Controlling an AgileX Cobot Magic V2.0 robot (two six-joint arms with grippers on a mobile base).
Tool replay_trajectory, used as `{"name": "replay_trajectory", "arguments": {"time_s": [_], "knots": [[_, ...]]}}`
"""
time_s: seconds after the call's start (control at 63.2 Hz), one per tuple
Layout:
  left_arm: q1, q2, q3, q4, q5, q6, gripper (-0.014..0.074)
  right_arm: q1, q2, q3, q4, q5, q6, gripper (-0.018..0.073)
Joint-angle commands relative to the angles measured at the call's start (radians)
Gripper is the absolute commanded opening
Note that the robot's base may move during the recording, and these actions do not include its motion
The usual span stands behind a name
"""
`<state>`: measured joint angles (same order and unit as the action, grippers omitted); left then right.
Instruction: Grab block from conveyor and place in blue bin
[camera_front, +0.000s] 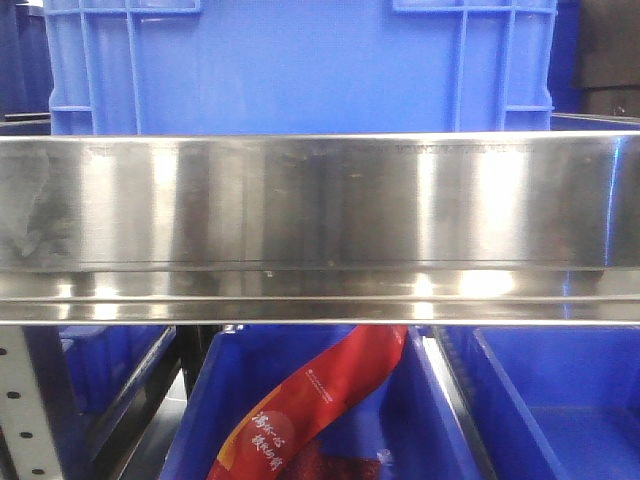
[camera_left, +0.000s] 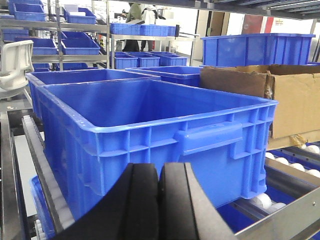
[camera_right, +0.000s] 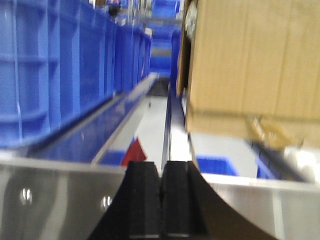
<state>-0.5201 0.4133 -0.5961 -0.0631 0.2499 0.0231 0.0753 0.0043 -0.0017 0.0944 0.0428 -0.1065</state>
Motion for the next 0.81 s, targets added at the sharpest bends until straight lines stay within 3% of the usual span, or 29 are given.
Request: {"name": "replay_trajectory", "arguments": {"time_s": [0.0,0.095,0.222,0.792], "knots": [[-0.003,-0.007,0.000,-0.003,-0.027,0.000,-0.0111,-0.004,-0.004,0.002,-0.016,-0.065,0.003,-0.0167],[-0.003,-0.007,0.000,-0.003,-0.030,0.000,-0.0111,-0.004,-0.004,0.002,-0.022,-0.048,0.010,-0.0167],[-0.003,-0.007,0.000,-0.003,-0.030,0.000,-0.0111,-0.004,-0.004,0.002,-0.068,-0.043,0.100,-0.0167],[-0.003,-0.007,0.000,-0.003,-0.030,0.000,-0.0111,-0.004,-0.004,0.002,-0.068,-0.053,0.098,-0.0167]]}}
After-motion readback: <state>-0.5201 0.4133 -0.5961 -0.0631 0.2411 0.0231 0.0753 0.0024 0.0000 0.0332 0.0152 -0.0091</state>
